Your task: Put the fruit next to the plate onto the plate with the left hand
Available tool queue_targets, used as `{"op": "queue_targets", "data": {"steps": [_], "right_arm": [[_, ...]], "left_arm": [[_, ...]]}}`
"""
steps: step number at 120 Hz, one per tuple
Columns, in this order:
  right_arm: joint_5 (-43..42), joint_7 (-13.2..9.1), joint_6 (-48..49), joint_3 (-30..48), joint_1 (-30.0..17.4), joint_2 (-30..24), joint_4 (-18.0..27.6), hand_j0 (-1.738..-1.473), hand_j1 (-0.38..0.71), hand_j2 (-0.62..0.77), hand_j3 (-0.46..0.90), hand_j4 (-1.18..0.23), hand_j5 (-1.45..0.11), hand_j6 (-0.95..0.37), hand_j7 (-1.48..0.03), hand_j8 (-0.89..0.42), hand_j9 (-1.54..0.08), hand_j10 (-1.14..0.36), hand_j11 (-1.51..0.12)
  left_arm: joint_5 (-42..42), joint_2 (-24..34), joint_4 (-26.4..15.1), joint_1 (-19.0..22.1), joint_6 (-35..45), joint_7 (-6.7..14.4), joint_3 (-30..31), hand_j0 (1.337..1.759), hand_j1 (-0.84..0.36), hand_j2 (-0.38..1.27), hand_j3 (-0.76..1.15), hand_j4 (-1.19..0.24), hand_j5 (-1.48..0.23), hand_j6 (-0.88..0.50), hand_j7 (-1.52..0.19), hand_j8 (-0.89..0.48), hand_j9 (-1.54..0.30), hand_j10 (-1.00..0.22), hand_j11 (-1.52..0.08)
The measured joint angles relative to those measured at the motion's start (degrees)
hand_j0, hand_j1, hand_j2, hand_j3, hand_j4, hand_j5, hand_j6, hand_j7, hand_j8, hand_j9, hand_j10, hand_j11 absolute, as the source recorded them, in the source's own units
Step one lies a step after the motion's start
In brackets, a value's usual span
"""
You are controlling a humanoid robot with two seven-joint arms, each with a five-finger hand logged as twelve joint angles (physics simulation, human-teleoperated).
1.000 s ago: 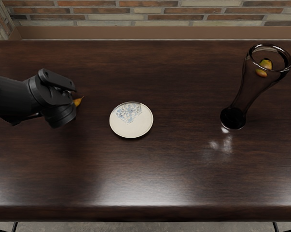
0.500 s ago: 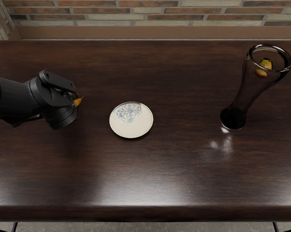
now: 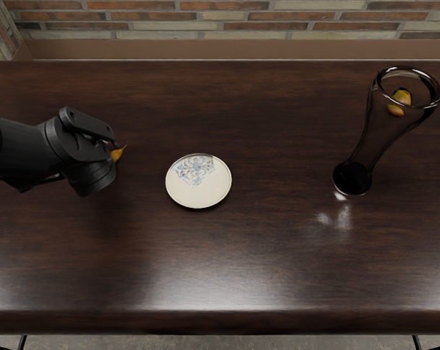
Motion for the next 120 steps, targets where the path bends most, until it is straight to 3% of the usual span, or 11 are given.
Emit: {"op": "queue_targets", "data": {"steps": [20,37,41,54,65,71,87,105,120], "right_arm": [[0.0,0.0,0.0,0.0,0.0,0.0,0.0,-1.658,-0.35,0.0,0.0,0.0,0.0,0.0,0.0,0.0,0.0,0.0,0.0],[0.0,0.0,0.0,0.0,0.0,0.0,0.0,-1.658,-0.35,0.0,0.0,0.0,0.0,0.0,0.0,0.0,0.0,0.0,0.0],[-0.01,0.0,0.0,0.0,0.0,0.0,0.0,-1.658,-0.35,0.0,0.0,0.0,0.0,0.0,0.0,0.0,0.0,0.0,0.0],[-0.02,0.0,0.0,0.0,0.0,0.0,0.0,-1.658,-0.35,0.0,0.0,0.0,0.0,0.0,0.0,0.0,0.0,0.0,0.0],[-0.01,0.0,0.0,0.0,0.0,0.0,0.0,-1.658,-0.35,0.0,0.0,0.0,0.0,0.0,0.0,0.0,0.0,0.0,0.0],[0.0,0.0,0.0,0.0,0.0,0.0,-0.01,-1.658,-0.35,0.0,0.0,0.0,0.0,0.0,0.0,0.0,0.0,0.0,0.0],[-0.01,0.0,0.0,0.0,0.0,0.0,0.0,-1.658,-0.35,0.0,0.0,0.0,0.0,0.0,0.0,0.0,0.0,0.0,0.0],[0.0,0.0,0.0,0.0,0.0,0.0,0.0,-1.658,-0.35,0.0,0.0,0.0,0.0,0.0,0.0,0.0,0.0,0.0,0.0],[-0.02,0.0,0.0,0.0,0.0,0.0,-0.01,-1.658,-0.35,0.0,0.0,0.0,0.0,0.0,0.0,0.0,0.0,0.0,0.0]], "left_arm": [[-0.1,0.0,-0.02,0.1,-0.08,0.0,-0.04,1.658,-0.25,0.11,0.0,-0.52,-0.65,-0.49,-0.66,-0.51,-0.66,-0.51,-0.66],[-1.88,0.0,-0.23,0.19,-0.75,0.16,-0.15,1.654,-0.36,0.22,-0.03,-0.62,-0.82,-0.58,-0.83,-0.6,-0.84,-0.58,-0.85],[-1.79,-0.01,-0.2,0.54,-0.81,0.15,-0.17,1.639,-0.36,0.02,0.26,-0.62,-0.84,-0.59,-0.83,-0.57,-0.9,-0.54,-0.89],[-2.38,0.0,-0.25,0.62,-0.96,-0.03,-0.24,1.648,-0.38,-0.05,0.38,-0.58,-0.91,-0.5,-0.94,-0.43,-1.12,-0.49,-0.99],[-3.68,0.0,-0.46,0.35,-1.01,-0.07,-0.36,1.663,-0.44,0.07,0.34,-0.52,-0.96,-0.45,-0.98,-0.38,-1.13,-0.41,-1.05],[-4.76,0.0,-0.87,-0.3,-1.03,0.03,-0.41,1.658,-0.44,0.17,0.09,-0.52,-0.99,-0.47,-0.99,-0.41,-1.11,-0.43,-1.07],[-6.16,0.0,-1.98,-3.05,-2.37,0.18,-0.97,1.654,-0.42,0.39,0.05,-0.61,-1.07,-0.52,-1.07,-0.51,-1.13,-0.52,-1.12],[-6.79,1.06,-3.86,-7.01,-4.18,0.7,-1.29,1.649,-0.49,0.54,0.02,-0.58,-1.15,-0.46,-1.13,-0.47,-1.16,-0.47,-1.15],[-6.73,1.08,-6.5,-12.68,-4.56,1.97,-1.61,1.647,-0.52,0.58,0.01,-0.59,-1.19,-0.44,-1.16,-0.46,-1.17,-0.46,-1.16]]}}
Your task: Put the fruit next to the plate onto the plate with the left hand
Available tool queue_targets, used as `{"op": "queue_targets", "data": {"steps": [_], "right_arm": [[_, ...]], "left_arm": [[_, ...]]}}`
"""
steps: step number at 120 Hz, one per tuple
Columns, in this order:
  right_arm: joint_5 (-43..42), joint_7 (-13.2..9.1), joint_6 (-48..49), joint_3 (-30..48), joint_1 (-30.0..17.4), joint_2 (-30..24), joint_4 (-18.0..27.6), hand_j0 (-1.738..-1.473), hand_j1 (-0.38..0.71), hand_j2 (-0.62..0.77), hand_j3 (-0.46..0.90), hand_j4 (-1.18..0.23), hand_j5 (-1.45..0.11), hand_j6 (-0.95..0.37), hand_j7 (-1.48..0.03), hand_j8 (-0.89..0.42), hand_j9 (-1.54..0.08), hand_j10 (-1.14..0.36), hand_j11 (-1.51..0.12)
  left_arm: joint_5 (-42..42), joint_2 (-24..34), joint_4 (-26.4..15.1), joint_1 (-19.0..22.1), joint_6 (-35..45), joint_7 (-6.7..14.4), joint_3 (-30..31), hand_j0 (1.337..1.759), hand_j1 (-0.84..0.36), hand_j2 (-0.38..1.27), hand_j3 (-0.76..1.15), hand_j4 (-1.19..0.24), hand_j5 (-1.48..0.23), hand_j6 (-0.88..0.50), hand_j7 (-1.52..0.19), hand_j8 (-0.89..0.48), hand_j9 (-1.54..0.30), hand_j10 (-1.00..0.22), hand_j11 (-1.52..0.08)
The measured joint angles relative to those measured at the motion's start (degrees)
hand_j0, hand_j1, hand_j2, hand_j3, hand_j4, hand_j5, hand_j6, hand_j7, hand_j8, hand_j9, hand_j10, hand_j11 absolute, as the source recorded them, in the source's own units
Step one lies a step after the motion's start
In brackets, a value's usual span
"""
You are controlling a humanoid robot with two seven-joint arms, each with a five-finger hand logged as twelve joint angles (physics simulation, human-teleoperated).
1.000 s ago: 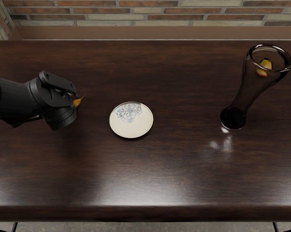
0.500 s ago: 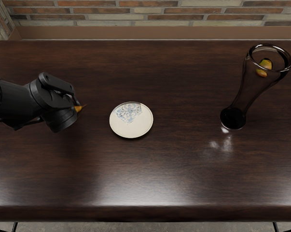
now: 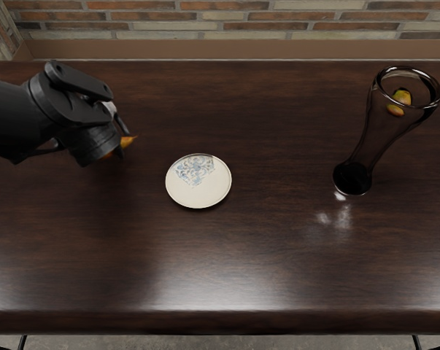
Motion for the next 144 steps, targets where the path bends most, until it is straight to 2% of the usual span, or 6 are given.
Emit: {"op": "queue_targets", "data": {"steps": [34,90,110,128,138,144], "right_arm": [[0.0,0.0,0.0,0.0,0.0,0.0,0.01,-1.658,-0.35,0.0,0.0,0.0,0.0,0.0,0.0,0.0,0.0,0.0,0.0],[0.01,0.0,0.0,0.0,0.0,0.0,0.01,-1.658,-0.35,0.0,0.0,0.0,0.0,0.0,0.0,0.0,0.0,0.0,0.0],[0.01,0.0,0.0,0.0,0.0,0.0,0.0,-1.658,-0.35,0.0,0.0,0.0,0.0,0.0,0.0,0.0,0.0,0.0,0.0],[0.0,0.0,0.0,0.0,0.0,0.0,0.01,-1.658,-0.35,0.0,0.0,0.0,0.0,0.0,0.0,0.0,0.0,0.0,0.0],[0.0,0.0,0.0,0.0,0.0,0.0,0.01,-1.658,-0.35,0.0,0.0,0.0,0.0,0.0,0.0,0.0,0.0,0.0,0.0],[0.0,0.0,0.0,0.0,0.0,0.0,0.0,-1.658,-0.35,0.0,0.0,0.0,0.0,0.0,0.0,0.0,0.0,0.0,0.0]], "left_arm": [[0.2,-1.08,-1.75,-3.25,0.02,1.85,-6.35,1.649,-0.39,0.44,0.0,-0.77,-1.19,-0.51,-1.18,-0.53,-1.16,-0.51,-1.16],[1.68,-1.08,-2.3,-4.2,0.05,3.55,-18.36,1.654,-0.47,0.77,0.0,-0.85,-1.18,-0.6,-1.17,-0.61,-1.16,-0.59,-1.15],[3.86,-1.08,-2.33,-5.03,0.12,3.49,-18.9,1.656,-0.09,0.37,0.0,-0.44,-0.6,-0.32,-0.59,-0.32,-0.59,-0.32,-0.58],[4.39,-1.08,-4.3,-6.62,-3.46,3.51,-19.61,1.657,0.12,0.18,0.0,-0.23,-0.3,-0.17,-0.3,-0.17,-0.3,-0.16,-0.3],[4.3,9.76,-6.32,-6.38,-18.42,3.62,-18.81,1.657,0.19,0.12,0.0,-0.16,-0.21,-0.12,-0.21,-0.12,-0.21,-0.12,-0.21],[4.46,18.3,-6.86,-1.25,-27.19,3.58,-17.8,1.658,0.22,0.1,0.0,-0.13,-0.17,-0.1,-0.17,-0.1,-0.17,-0.1,-0.17]]}}
